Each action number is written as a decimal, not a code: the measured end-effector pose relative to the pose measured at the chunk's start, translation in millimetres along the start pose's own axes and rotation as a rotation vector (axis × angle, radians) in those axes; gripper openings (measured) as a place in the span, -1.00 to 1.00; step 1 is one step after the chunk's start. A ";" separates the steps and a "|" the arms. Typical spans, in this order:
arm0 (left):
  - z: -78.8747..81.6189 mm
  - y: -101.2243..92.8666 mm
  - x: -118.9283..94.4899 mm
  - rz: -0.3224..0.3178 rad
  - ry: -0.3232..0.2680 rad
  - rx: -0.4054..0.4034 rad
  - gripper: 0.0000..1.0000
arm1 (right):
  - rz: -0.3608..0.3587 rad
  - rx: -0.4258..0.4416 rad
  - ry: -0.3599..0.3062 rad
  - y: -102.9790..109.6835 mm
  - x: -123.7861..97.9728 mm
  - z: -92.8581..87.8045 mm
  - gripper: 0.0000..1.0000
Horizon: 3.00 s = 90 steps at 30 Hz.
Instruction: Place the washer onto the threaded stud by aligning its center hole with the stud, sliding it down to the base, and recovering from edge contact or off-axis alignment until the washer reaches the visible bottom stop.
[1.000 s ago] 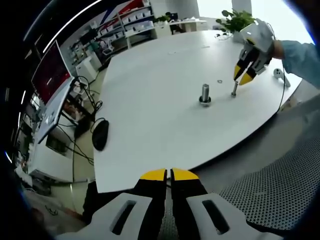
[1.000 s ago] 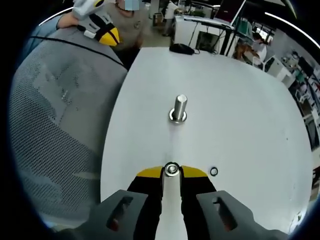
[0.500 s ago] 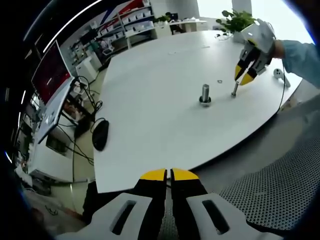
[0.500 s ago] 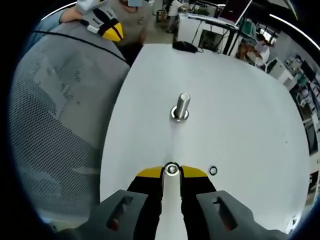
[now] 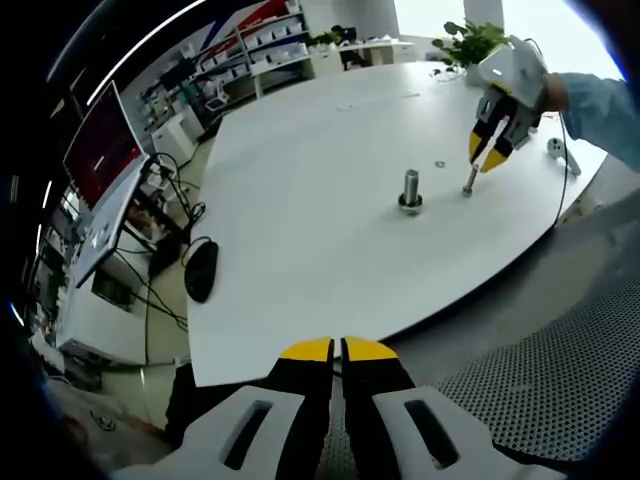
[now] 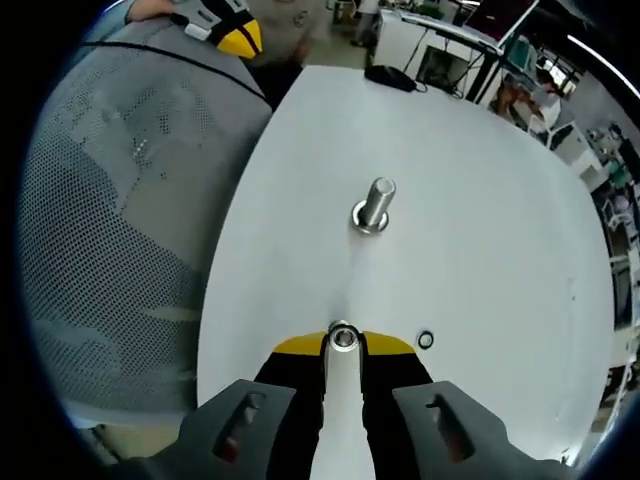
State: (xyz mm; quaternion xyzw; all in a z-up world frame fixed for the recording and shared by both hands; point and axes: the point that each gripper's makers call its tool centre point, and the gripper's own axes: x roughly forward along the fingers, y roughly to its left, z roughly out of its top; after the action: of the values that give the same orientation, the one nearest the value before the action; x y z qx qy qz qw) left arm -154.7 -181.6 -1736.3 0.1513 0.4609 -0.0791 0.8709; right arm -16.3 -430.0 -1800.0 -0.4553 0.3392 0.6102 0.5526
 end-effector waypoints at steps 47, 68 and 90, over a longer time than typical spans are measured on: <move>-0.6 0.4 0.2 -0.001 0.002 -0.005 -1.00 | 0.062 0.167 0.010 3.0 32.7 -23.4 -0.28; -3.1 0.2 1.4 -0.003 0.016 0.001 -1.00 | -0.027 0.219 -0.007 -38.3 14.3 -56.8 -0.66; -7.9 -0.6 2.1 -0.005 0.046 0.005 -1.00 | 0.036 0.213 0.087 -79.7 44.6 -50.1 -0.48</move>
State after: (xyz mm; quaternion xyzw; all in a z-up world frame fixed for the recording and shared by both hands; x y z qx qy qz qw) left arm -159.9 -179.6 -1742.3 0.1542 0.4808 -0.0789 0.8595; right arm 72.3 -447.0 -1852.2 -0.4140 0.4338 0.5600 0.5717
